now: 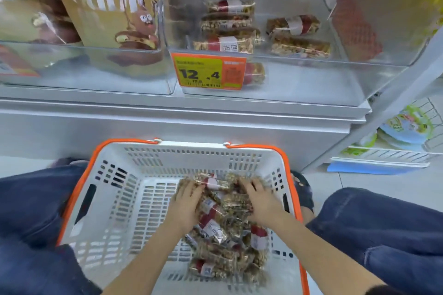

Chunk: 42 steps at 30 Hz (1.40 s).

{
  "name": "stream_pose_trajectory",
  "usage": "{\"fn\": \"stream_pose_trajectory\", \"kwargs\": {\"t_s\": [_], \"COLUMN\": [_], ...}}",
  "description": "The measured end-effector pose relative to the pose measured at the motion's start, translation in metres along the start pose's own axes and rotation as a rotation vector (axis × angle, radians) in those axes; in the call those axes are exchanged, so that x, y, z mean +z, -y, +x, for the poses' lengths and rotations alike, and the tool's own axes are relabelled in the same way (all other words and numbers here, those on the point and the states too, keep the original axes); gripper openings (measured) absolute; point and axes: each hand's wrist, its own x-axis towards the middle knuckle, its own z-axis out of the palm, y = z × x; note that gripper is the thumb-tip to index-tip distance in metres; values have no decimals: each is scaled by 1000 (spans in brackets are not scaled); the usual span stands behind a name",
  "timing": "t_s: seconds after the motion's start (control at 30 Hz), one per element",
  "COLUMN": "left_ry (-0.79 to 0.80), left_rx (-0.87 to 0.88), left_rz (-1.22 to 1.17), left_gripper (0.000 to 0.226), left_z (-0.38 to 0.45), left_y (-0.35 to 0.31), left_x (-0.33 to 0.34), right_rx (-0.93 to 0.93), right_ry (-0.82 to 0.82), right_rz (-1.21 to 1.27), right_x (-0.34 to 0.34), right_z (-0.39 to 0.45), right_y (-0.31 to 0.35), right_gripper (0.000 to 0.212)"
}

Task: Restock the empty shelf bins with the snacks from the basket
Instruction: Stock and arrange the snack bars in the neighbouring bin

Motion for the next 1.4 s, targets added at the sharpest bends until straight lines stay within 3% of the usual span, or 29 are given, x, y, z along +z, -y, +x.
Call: {"fn": "stream_pose_trajectory", "kwargs": {"t_s": [0.3,0.5,0.73,0.9,0.97,1.03,1.13,1.27,1.4], "left_ry": [114,166,218,214,172,98,-130,-351,-520], "left_rx": [-7,-26,24,5,49,80,84,160,235], "left_rz": [213,38,128,-17,-13,44,60,-89,-300], "left_gripper": [117,93,95,86,77,83,84,61,53], "left_z": [48,62,27,-5,-19,-36,-68,-113,-135], "left_y": [-5,2,13,15,5,-10,-39,-75,-109], "left_x": [7,12,-12,-72,-111,-152,-206,-268,-324], "right_rx": [147,104,-28,-209,-269,-329,-345,-359,-404], "right_ry": [26,-54,-83,-117,-119,-124,-210,-469,-796], "right_rz": [86,168,42,46,78,76,144,537,946], "right_x": [21,22,8,-45,-84,-126,-182,-239,-273], "right_z": [34,34,1,-29,-51,-78,-129,-198,-232], "right_y": [10,2,-1,2,7,12,11,-8,-32], "right_gripper": [112,91,70,58,50,49,54,49,62]}}
